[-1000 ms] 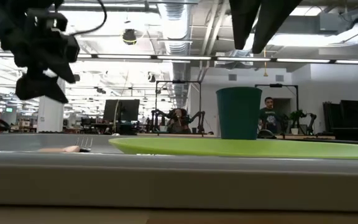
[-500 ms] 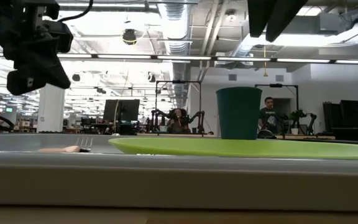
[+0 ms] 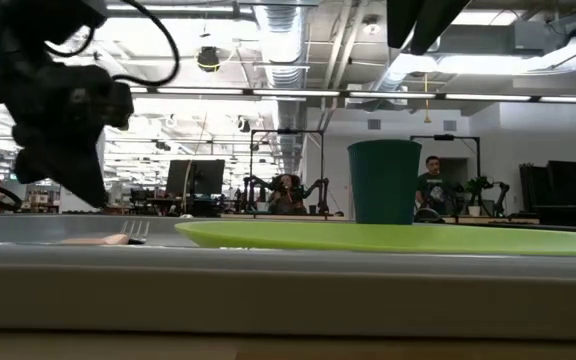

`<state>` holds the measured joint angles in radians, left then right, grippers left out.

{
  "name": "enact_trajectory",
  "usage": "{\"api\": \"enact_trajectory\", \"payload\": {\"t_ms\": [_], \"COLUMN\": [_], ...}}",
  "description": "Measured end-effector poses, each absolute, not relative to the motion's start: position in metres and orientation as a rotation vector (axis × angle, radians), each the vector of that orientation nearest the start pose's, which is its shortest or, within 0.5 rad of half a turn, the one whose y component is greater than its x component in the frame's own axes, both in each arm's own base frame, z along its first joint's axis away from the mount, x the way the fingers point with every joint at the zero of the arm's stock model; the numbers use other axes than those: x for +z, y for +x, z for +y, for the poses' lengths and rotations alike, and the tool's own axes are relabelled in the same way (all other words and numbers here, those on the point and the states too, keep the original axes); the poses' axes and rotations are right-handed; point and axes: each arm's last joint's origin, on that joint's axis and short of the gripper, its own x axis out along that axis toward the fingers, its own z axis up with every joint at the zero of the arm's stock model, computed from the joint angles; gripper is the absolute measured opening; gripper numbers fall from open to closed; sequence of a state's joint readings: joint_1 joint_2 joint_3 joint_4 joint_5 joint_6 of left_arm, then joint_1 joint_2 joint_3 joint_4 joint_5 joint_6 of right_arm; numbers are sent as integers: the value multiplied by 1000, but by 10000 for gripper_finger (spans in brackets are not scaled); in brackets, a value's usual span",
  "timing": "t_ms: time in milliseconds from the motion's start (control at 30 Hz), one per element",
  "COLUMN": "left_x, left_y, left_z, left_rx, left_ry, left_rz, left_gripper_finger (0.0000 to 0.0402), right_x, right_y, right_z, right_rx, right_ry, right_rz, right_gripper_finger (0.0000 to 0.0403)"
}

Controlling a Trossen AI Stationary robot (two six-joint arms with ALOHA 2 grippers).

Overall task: Pick and place plate/cup/fork/spoon on tray
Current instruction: Put the yellow fork on the blue tray to the left of the green plate

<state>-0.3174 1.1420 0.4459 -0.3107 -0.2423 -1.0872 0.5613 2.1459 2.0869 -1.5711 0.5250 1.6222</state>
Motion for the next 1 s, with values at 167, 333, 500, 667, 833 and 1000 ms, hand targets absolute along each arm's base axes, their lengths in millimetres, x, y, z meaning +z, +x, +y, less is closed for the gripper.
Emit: {"api": "enact_trajectory", "payload": {"t_ms": [167,333,500,667,833,1000], "left_x": [154,147,133,133,135,138], "left_y": [200,215,222,224,226,227], "left_z": [-56,-59,-62,-62,-59,-60], "left_rx": [517,581,593,595,574,555], "left_ry": [-593,-491,-496,-523,-559,-583], "left_rz": [935,1031,1071,1054,1058,1052], "left_gripper_finger": [0,0,0,0,0,0], "right_x": [278,278,278,277,277,278], "right_y": [352,352,352,352,352,352], "right_z": [204,204,204,204,204,204], "right_rx": [-971,-970,-968,-966,-964,-968], "right_ry": [521,521,517,513,503,501], "right_rz": [959,959,961,963,959,948], "right_gripper_finger": [127,127,127,127,127,127]}}
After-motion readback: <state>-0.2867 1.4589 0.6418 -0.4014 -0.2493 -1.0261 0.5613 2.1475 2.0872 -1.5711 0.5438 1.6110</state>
